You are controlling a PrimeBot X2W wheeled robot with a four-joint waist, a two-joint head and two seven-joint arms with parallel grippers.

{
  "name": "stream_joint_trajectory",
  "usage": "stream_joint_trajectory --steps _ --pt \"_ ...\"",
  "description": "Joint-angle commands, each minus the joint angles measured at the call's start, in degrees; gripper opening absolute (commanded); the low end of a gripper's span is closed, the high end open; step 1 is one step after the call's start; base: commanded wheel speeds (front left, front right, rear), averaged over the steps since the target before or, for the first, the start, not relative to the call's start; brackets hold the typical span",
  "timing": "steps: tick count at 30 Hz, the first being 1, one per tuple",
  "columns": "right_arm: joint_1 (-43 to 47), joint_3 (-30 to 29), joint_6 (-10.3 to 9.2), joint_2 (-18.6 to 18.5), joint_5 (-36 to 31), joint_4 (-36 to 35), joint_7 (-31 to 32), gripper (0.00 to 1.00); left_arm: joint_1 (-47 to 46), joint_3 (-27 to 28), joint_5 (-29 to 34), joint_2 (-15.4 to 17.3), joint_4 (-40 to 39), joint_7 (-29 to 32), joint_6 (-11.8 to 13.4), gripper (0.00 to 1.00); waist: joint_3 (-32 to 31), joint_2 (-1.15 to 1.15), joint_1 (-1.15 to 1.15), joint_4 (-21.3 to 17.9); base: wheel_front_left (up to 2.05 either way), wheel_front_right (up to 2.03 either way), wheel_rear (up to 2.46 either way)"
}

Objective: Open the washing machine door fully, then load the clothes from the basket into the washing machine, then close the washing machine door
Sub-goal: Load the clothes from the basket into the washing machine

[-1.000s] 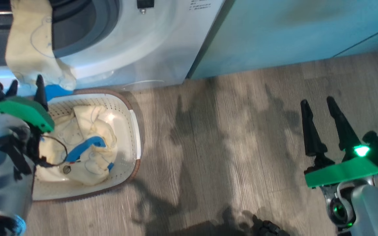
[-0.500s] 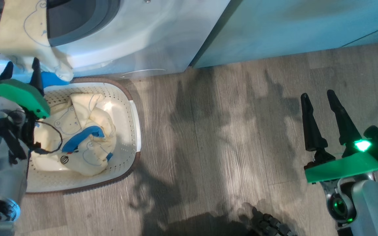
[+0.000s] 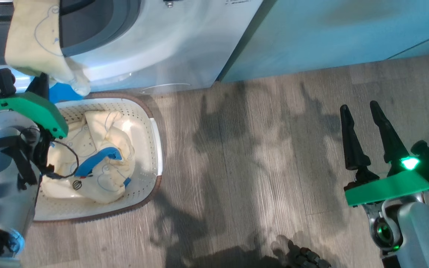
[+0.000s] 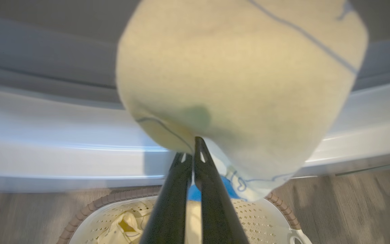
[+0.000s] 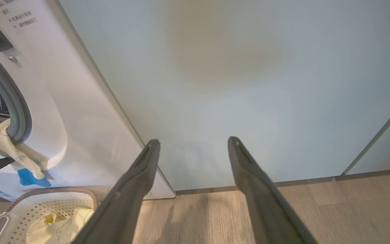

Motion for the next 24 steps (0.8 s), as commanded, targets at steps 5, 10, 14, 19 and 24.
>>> stream_joint_trajectory --steps 5,10,14,19,24 --pt "1.1 0.9 0.01 -0.6 -0.2 -1.0 -0.4 1.0 2.8 0.0 -2.2 3.0 -4.2 -0.6 0.0 0.0 -2.0 0.0 0.0 0.2 0.0 0.0 0.0" --pt "1.9 0.8 0.01 -0.7 -0.2 -0.8 -0.4 1.0 6.4 -1.1 -3.6 2.6 -9.1 -0.6 0.0 0.0 -3.8 0.0 0.0 0.9 0.0 0.0 0.0" --pt "2.4 0.7 0.01 -0.9 -0.1 -0.6 -0.4 1.0 9.2 -2.5 -7.4 2.0 -13.7 -0.6 -0.1 0.0 -5.5 0.0 0.0 1.6 0.0 0.0 0.0" --pt "2.9 1.0 0.01 -1.2 -0.1 -0.5 -0.4 1.0 11.2 -5.1 -11.4 2.7 -20.3 -0.6 -0.1 0.0 -7.0 0.0 0.0 2.5 0.0 0.0 0.0" --pt "3.0 1.3 0.01 -1.3 0.0 -0.5 -0.4 1.0 10.0 -6.3 -13.8 5.0 -25.8 0.7 -0.1 0.0 -7.3 0.0 0.0 2.8 0.0 0.0 0.0"
